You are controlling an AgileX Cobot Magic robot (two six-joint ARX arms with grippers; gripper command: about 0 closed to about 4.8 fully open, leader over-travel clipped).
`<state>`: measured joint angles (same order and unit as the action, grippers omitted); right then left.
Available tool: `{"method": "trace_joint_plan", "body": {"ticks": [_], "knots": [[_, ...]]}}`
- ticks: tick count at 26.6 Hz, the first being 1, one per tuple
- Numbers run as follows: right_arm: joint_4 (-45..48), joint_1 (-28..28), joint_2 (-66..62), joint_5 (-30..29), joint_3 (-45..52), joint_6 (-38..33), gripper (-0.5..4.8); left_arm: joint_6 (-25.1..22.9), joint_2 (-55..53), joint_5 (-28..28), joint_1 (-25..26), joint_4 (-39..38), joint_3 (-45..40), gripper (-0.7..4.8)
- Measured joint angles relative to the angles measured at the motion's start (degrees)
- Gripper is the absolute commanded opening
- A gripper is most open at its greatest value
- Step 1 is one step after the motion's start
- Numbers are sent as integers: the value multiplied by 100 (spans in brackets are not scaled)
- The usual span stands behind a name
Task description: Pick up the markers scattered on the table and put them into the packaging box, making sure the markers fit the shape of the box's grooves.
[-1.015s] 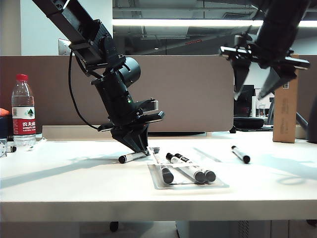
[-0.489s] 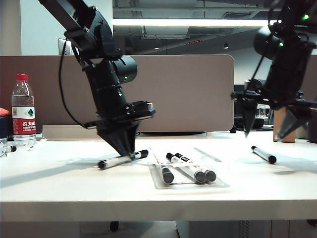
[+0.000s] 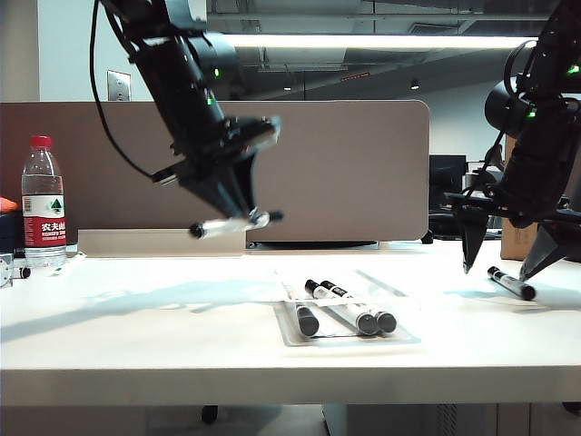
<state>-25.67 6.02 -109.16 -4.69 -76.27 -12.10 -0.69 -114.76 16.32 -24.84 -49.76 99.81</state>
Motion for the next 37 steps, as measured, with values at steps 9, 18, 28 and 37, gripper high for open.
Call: {"method": "trace_joint_plan", "body": {"ticks": [9,18,28,37], "knots": [[101,4,-184,229,-9,144,290,273,96,852,-9,-247,2,-5],[345,4,-317,372,-66,192,165,531,116,1801,-94,-426,2,-5],[382,0,-352,393,-77,210,-8,1198,116,2479,-177,-81,0,-5],[216,-4,-330,256,-94,293,-8,1803,111,2577,-186,-4,-81,-5]]}}
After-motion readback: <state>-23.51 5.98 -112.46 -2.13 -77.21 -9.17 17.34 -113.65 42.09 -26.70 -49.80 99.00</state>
